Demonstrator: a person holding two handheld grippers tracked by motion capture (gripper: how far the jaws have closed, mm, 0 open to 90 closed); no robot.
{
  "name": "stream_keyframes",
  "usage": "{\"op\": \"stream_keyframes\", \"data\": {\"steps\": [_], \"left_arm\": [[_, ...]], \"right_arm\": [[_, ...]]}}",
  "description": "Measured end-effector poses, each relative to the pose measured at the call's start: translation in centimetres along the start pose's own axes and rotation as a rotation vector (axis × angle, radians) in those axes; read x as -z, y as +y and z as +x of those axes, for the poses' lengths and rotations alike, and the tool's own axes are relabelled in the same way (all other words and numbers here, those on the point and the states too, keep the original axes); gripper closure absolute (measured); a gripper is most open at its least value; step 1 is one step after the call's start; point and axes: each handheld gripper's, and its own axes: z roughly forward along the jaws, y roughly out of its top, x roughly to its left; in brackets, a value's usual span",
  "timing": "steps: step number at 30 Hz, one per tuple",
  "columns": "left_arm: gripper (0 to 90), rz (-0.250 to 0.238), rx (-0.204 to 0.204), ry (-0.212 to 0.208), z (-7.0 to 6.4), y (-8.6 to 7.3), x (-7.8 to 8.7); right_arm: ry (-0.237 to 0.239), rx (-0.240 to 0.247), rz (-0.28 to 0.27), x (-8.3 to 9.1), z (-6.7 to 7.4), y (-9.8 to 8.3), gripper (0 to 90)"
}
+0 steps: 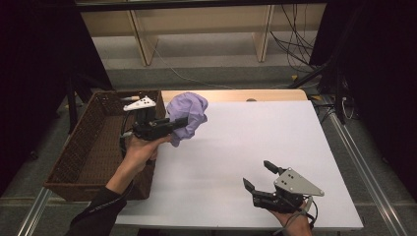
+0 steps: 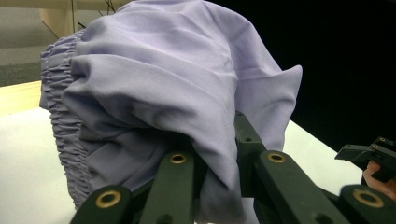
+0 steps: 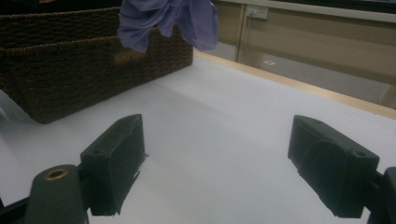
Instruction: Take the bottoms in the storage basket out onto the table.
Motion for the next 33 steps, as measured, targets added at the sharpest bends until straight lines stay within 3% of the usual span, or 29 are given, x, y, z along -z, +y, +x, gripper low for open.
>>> {"op": "stream_keyframes", "data": {"steps": [33], "left_arm": [[80.1,0.023,0.006,-0.054,-1.4,-1.2,-2.6]], "right_arm": [[0.001,0.001,-0.001,0.0,0.0,0.0,19.6]]}}
